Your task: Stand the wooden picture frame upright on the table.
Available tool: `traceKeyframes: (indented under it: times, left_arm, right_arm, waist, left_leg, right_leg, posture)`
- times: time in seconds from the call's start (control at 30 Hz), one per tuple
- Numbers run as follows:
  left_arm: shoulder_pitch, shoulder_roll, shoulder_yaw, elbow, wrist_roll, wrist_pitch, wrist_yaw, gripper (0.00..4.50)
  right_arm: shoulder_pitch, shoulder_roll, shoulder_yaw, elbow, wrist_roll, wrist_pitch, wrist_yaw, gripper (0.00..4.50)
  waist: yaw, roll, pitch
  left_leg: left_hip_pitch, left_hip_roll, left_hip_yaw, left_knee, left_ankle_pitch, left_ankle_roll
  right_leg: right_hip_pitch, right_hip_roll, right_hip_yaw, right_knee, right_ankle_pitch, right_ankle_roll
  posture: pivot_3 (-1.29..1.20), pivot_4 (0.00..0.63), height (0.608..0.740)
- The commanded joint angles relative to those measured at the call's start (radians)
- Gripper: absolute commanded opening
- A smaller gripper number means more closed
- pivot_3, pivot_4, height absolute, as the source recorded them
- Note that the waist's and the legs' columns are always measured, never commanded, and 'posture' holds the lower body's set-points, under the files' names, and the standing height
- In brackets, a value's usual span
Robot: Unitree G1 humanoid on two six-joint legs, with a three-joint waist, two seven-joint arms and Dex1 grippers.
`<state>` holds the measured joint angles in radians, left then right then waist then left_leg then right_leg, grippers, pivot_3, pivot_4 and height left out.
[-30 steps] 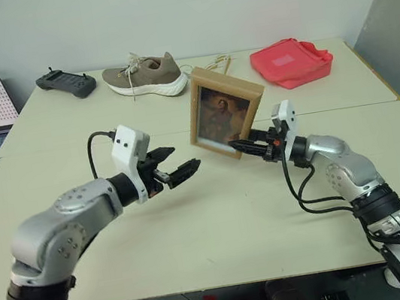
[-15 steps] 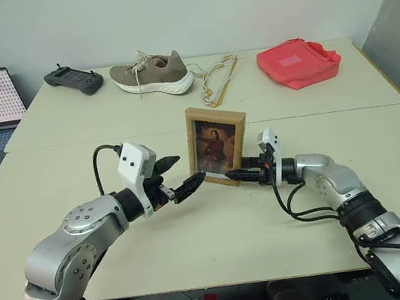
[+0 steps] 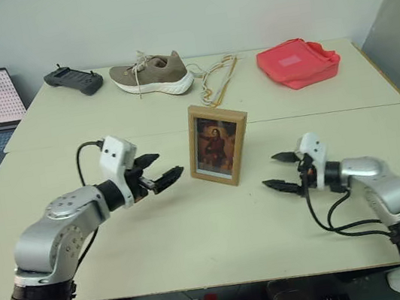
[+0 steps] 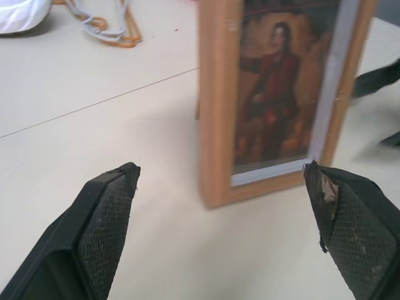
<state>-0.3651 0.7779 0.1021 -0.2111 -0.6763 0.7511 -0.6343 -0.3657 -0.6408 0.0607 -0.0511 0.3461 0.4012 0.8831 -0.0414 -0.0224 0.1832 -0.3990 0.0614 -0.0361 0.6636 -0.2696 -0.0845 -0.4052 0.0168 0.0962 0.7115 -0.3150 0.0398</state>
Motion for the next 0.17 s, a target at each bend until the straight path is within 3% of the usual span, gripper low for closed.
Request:
traceKeyframes:
  times: [0.03,0.17]
  left_arm:
    - [-0.043,0.056,0.026,0.080,0.050,-0.043,-0.081,4.50]
    - [-0.079,0.066,0.014,0.149,0.090,-0.077,-0.139,4.50]
  right_arm:
    - [-0.005,-0.030,-0.103,-0.244,0.124,0.159,-0.050,4.47]
    - [0.003,-0.024,-0.135,-0.341,0.178,0.262,-0.104,4.47]
  waist:
    - [-0.005,0.000,0.000]
    - [-0.006,0.000,0.000]
  left_leg:
    - [0.000,0.000,0.000,-0.001,0.000,0.000]
    - [0.000,0.000,-0.002,-0.001,0.000,0.000]
  right_leg:
    - [0.000,0.001,0.000,0.000,0.000,0.000]
    - [0.000,0.001,-0.001,-0.001,0.000,0.000]
  posture:
    - [0.00,0.150,0.740]
    - [0.00,0.150,0.740]
